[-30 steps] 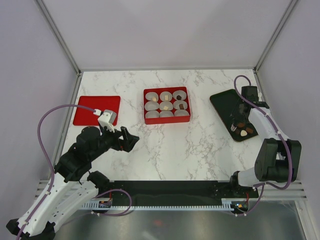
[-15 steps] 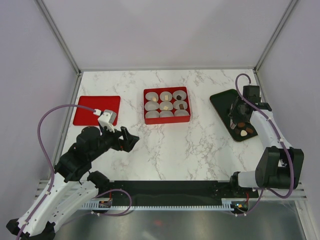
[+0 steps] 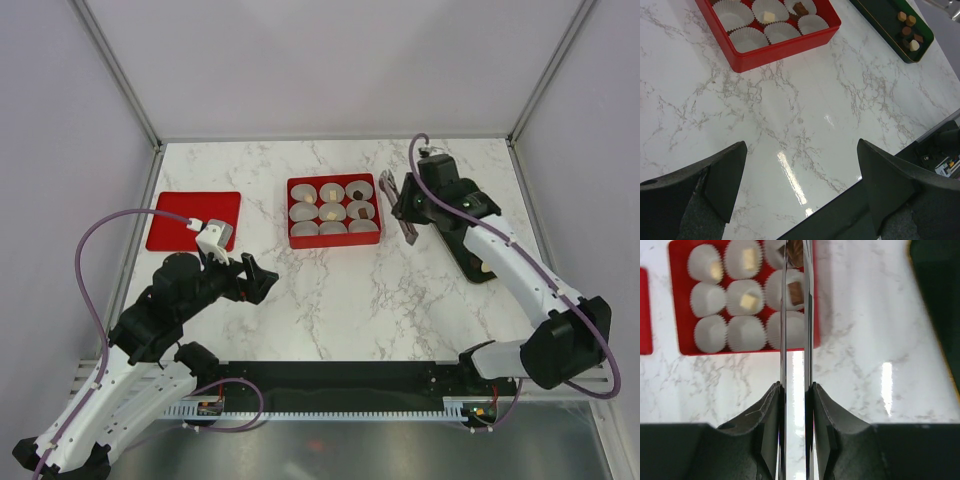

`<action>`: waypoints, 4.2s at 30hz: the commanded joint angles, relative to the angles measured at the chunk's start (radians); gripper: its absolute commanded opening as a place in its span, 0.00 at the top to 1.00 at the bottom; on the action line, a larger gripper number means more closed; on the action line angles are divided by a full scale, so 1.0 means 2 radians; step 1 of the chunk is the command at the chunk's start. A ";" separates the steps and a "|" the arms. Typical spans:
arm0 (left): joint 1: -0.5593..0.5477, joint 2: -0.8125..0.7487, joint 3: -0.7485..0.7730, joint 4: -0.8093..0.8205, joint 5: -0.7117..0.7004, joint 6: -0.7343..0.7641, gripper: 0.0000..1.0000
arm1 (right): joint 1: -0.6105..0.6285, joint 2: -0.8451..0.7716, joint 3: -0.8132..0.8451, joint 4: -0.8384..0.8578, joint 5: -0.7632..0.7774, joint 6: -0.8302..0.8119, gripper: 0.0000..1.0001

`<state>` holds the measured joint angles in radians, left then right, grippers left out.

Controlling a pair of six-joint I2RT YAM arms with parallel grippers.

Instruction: Pack the chocolate

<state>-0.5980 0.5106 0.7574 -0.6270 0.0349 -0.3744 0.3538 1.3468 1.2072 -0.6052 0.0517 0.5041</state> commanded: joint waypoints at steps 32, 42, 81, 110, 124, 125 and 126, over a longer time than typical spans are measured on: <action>-0.003 -0.008 -0.001 0.006 -0.006 -0.003 0.00 | 0.227 0.243 0.164 0.062 0.085 0.014 0.59; -0.003 -0.007 -0.002 0.006 -0.007 -0.003 0.00 | 0.228 0.251 0.172 0.062 0.092 0.010 0.56; -0.004 0.019 -0.003 0.012 0.029 -0.001 0.01 | -0.013 -0.079 -0.058 -0.207 0.159 0.041 0.54; -0.003 0.024 -0.004 0.015 0.030 0.000 0.01 | -0.164 -0.081 -0.111 -0.148 0.116 0.020 0.52; -0.003 0.029 -0.004 0.015 0.025 -0.001 0.01 | -0.168 -0.082 -0.137 -0.109 0.088 0.000 0.56; -0.003 0.029 -0.004 0.014 0.025 -0.001 0.01 | -0.167 -0.081 -0.135 -0.109 0.086 -0.001 0.57; -0.003 0.031 -0.005 0.014 0.024 -0.001 0.01 | -0.168 -0.083 -0.133 -0.109 0.077 -0.004 0.59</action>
<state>-0.6025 0.5652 0.7483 -0.6258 0.0837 -0.3740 0.0235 1.1931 0.9348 -0.8654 0.2382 0.5232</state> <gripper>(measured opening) 0.993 0.432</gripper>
